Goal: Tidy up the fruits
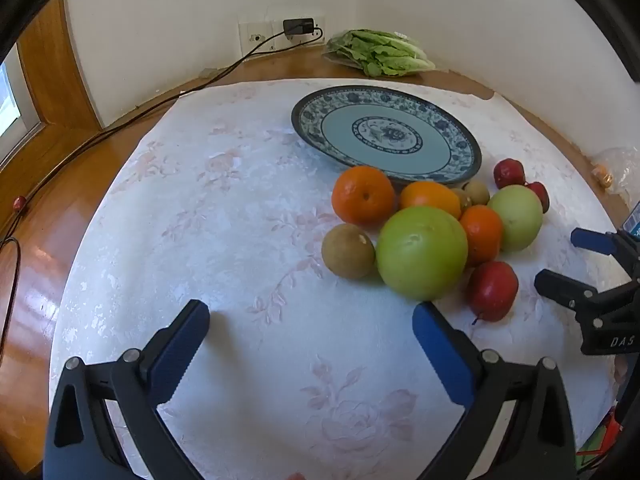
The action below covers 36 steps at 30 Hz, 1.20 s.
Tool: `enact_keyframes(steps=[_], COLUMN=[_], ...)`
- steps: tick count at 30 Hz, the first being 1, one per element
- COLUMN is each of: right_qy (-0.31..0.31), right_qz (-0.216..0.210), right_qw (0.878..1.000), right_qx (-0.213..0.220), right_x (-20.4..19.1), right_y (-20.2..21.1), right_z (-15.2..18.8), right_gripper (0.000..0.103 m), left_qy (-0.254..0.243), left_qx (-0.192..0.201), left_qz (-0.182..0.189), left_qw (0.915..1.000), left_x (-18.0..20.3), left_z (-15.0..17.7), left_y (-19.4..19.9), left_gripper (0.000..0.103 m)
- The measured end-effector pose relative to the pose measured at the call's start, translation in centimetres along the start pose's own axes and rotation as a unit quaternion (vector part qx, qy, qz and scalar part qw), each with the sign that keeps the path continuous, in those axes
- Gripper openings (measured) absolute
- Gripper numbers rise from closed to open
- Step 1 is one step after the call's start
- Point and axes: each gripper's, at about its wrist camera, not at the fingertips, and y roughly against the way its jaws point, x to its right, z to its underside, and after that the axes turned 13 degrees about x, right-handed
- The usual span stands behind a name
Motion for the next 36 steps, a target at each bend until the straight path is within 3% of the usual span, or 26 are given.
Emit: enact_keyframes(steps=[36], right_qy=[0.001], right_qz=[0.002], right_qw=[1.000], right_qx=[0.020], right_x=[0.2], right_y=[0.4], right_z=[0.2], right_gripper=[0.103], left_qy=[-0.008], left_qx=[-0.005], left_qz=[0.007], left_qw=[0.9999], left_x=[0.2], left_z=[0.2], left_y=[-0.5], left_gripper=[0.103])
